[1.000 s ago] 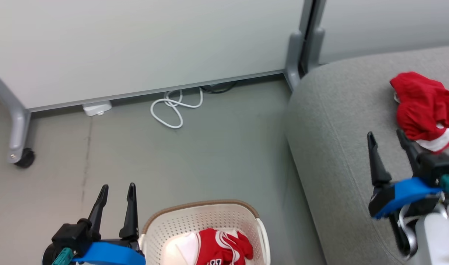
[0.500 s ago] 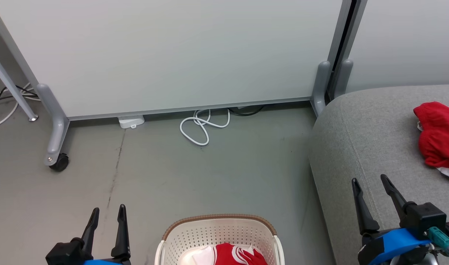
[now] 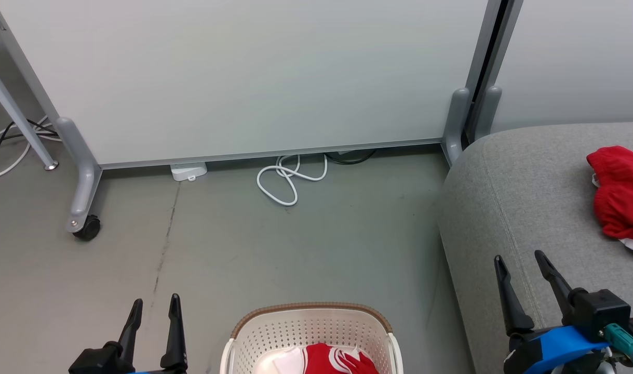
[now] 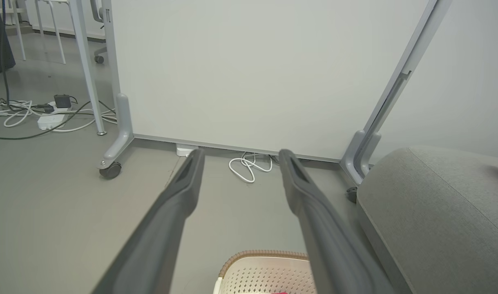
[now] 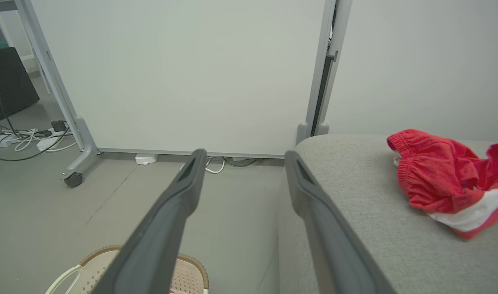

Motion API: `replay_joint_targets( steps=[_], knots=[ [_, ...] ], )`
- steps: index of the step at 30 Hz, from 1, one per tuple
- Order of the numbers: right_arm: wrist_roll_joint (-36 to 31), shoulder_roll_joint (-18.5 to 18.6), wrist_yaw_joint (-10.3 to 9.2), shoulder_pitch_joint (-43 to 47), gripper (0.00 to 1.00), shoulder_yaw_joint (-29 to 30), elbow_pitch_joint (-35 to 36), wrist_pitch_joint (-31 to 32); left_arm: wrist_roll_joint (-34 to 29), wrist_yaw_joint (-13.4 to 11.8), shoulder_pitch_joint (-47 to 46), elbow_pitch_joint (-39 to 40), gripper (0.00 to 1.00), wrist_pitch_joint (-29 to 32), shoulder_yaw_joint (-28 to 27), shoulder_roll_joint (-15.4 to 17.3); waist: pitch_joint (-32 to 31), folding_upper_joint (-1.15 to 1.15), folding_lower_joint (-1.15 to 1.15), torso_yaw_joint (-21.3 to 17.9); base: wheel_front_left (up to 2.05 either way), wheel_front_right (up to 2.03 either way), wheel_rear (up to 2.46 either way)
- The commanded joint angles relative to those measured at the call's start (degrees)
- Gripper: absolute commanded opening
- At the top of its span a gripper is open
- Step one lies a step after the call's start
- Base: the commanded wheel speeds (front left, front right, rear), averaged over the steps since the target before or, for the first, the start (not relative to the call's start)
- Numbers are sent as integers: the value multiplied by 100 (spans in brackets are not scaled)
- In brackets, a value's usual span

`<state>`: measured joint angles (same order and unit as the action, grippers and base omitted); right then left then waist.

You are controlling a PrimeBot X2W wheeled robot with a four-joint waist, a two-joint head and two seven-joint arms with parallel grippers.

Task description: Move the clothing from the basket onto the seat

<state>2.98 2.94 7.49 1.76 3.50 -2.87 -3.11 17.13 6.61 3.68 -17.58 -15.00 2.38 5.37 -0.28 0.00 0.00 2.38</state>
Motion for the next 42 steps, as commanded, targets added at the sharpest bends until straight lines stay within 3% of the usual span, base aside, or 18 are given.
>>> replay_joint_targets(
  steps=[1, 21, 27, 42],
  knots=[
    [42, -7, 1, 80, 100, -2, 25, 3, -15, 38, -6, 23, 100, -27, -10, -1, 5, 0, 0, -3, 0, 0, 0],
    [91, -8, 1, -190, 100, -273, 64, -11, -164, 55, -314, 18, 100, -26, 182, -8, 392, 0, 0, -181, 0, 0, 0],
    [32, -5, 1, -591, 100, -735, 164, -67, -142, 86, -766, -380, 100, -13, 483, 78, 1047, 0, 0, -598, 0, 0, 0],
    [237, -4, 1, -1675, 100, -1611, 57, -508, 410, 89, -2278, -2241, 100, 140, 1499, 442, 2864, 0, 0, -1871, 0, 0, 0]
  ],
)
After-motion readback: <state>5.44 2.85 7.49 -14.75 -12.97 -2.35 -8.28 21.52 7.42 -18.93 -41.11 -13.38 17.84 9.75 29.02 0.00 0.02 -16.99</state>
